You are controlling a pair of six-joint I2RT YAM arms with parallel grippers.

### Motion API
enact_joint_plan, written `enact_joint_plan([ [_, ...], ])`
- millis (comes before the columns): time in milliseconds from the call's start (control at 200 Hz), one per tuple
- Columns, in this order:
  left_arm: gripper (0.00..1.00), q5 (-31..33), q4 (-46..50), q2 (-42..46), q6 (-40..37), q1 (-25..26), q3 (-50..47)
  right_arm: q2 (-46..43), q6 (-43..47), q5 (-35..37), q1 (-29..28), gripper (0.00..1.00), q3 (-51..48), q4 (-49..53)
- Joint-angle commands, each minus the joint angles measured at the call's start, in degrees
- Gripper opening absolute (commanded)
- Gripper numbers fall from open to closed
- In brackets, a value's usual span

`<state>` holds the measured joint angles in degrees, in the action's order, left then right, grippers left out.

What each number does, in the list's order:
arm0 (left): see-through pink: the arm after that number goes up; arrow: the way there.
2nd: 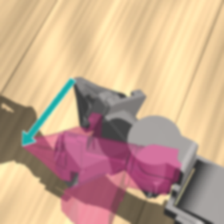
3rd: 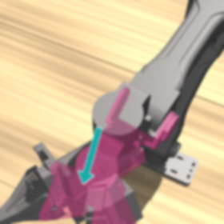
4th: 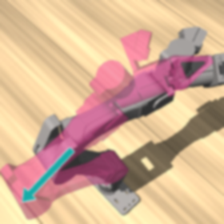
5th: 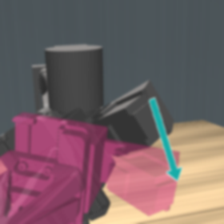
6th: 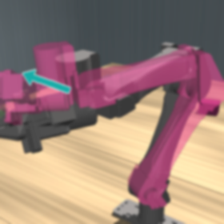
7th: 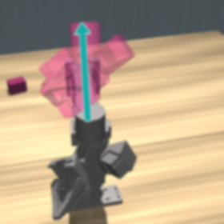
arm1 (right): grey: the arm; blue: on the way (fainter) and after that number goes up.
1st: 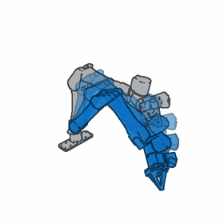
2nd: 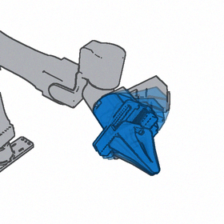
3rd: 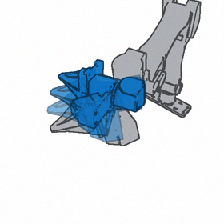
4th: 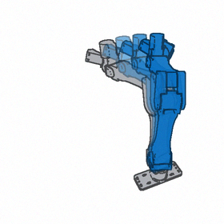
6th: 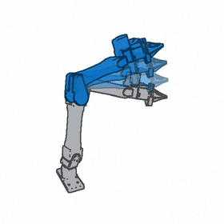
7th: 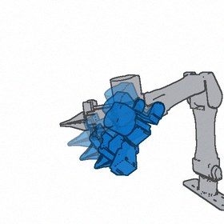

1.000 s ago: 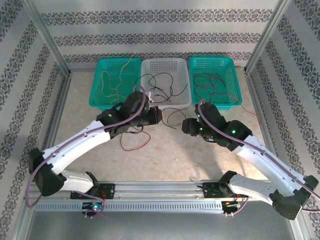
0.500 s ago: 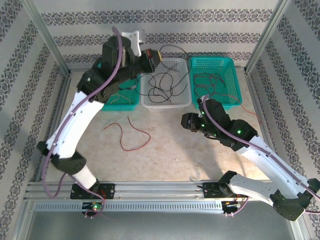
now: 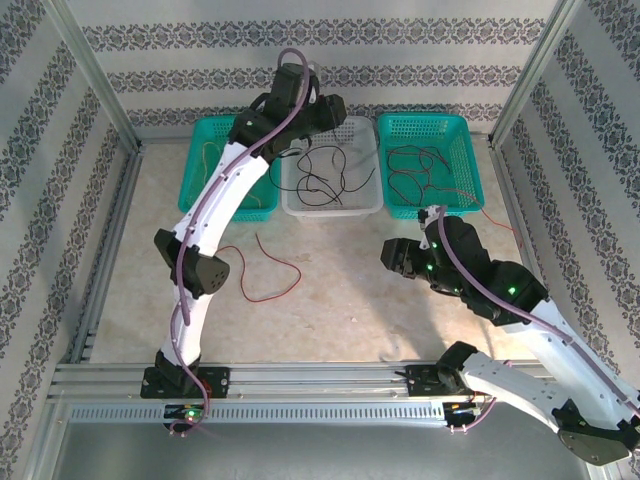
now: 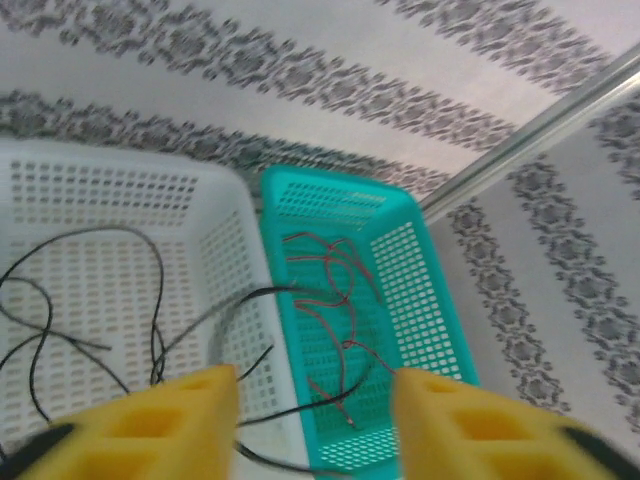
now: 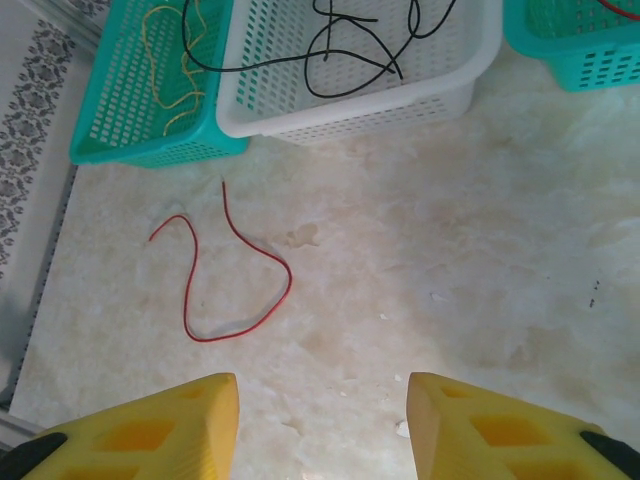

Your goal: Untangle the cables

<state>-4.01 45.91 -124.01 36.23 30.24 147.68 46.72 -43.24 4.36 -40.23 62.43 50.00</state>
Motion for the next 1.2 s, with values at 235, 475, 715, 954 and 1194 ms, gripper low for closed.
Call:
enact_joint_plan([
  [235,0.56,5.7,4.9,9.9,-4.7,-0.7,-11.0,6.6,3.0,0.0,0.8,0.50,1.4,-1.6],
  [475,0.59,9.2,-7.7,39.7,-2.5,-0.7,-60.3,15.8,5.2,-4.9,0.7,0.50,4.2,-6.8],
  [715,0.52,10.2,-3.4,56.8,2.4,-0.9,-88.0,26.7,5.8,-8.8,-2.4,0.49,8.9,-11.3],
  [954,0.45,16.2,-3.9,58.2,4.0,-1.7,-99.1,32.8,7.0,-10.5,-4.3,0.47,13.8,-11.3],
  [1194,0.25,20.2,-15.6,51.8,5.0,-4.0,-102.3,30.9,5.9,-10.3,-5.5,0.47,11.0,-11.1],
])
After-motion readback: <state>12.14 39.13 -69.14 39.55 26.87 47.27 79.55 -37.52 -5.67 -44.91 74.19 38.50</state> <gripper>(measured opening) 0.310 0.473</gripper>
